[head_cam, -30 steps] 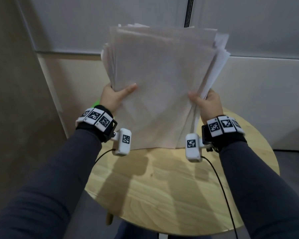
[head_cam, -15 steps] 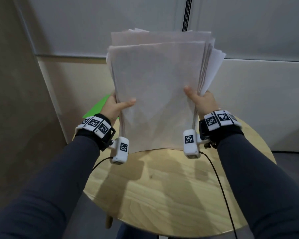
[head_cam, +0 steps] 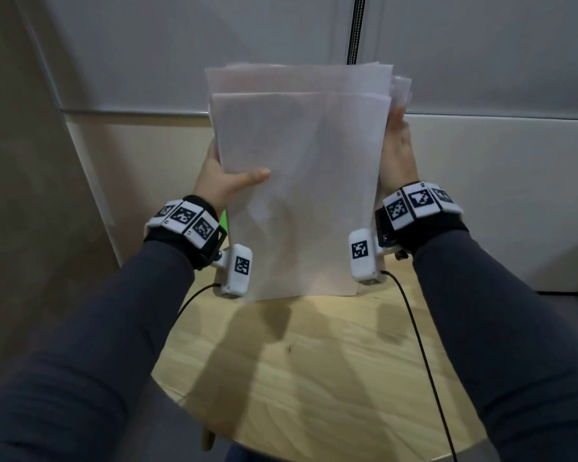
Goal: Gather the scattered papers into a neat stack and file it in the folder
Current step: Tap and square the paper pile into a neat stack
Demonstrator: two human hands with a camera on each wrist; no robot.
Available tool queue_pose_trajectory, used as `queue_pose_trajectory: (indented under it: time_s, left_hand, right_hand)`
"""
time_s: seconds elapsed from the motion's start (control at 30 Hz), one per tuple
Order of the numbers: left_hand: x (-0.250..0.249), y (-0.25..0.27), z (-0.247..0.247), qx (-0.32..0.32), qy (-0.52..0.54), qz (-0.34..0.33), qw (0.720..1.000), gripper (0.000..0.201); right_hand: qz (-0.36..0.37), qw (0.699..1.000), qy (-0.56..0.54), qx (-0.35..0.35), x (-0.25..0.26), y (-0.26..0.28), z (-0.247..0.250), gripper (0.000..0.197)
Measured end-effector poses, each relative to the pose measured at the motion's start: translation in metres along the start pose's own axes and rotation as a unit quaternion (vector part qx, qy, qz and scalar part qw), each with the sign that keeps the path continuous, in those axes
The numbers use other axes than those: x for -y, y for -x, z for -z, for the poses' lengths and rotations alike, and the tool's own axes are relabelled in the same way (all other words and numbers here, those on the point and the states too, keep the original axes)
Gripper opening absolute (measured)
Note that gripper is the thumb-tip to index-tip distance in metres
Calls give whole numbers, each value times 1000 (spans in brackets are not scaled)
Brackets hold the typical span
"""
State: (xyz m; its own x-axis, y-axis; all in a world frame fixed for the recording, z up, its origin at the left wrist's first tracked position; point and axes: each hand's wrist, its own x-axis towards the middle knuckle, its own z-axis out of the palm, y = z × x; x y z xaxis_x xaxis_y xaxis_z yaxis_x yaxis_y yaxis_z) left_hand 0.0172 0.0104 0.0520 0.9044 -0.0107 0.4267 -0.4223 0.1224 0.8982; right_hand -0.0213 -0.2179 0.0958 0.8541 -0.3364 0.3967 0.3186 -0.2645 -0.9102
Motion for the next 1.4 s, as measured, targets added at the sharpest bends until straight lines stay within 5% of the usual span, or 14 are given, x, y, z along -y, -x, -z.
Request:
queue_pose_trajectory:
  time_s: [0.2, 0.37, 0.53, 0.63, 0.73, 0.83, 0.93, 1.07, 1.2, 1.4]
  left_hand:
    - [-14, -7, -5, -18, -9, -46, 999, 99]
    - [-13, -6, -10, -28, -30, -49, 998, 95]
    - [-11, -1, -9, -53, -64, -56, 995, 101]
    - [-29, -10, -10, -79, -124, -133, 980, 120]
    - [-42, -15, -14, -69, -284, -216, 932, 114]
    - [-50, -15, -16, -79, -352, -189, 914, 86]
    - [-55, -14, -19, -94, -376, -173, 905, 72]
    - [-58, -11, -23, -91, -395, -187, 895, 85]
    - [-56, -7, -25, -112, -405, -170, 892, 70]
    - [-58, -4, -27, -124, -372, -170, 904, 81]
  right_hand:
    - [23, 998, -40, 49, -10, -10, -2, 110]
    - [9, 993, -107, 42, -5, 8, -3, 83]
    - [99, 995, 8, -6, -10, 10, 0, 110]
    - [187, 970, 153, -3, 9, -5, 4, 99]
    - [192, 954, 229, 6, 15, -12, 3, 77]
    - [207, 953, 221, -26, 11, -11, 3, 62]
    - [203, 957, 203, -33, 17, -10, 3, 66]
    - [175, 944, 280, 12, 24, -10, 1, 71]
    - [172, 945, 277, -6, 25, -9, 2, 62]
    - [161, 938, 307, 13, 31, -9, 3, 81]
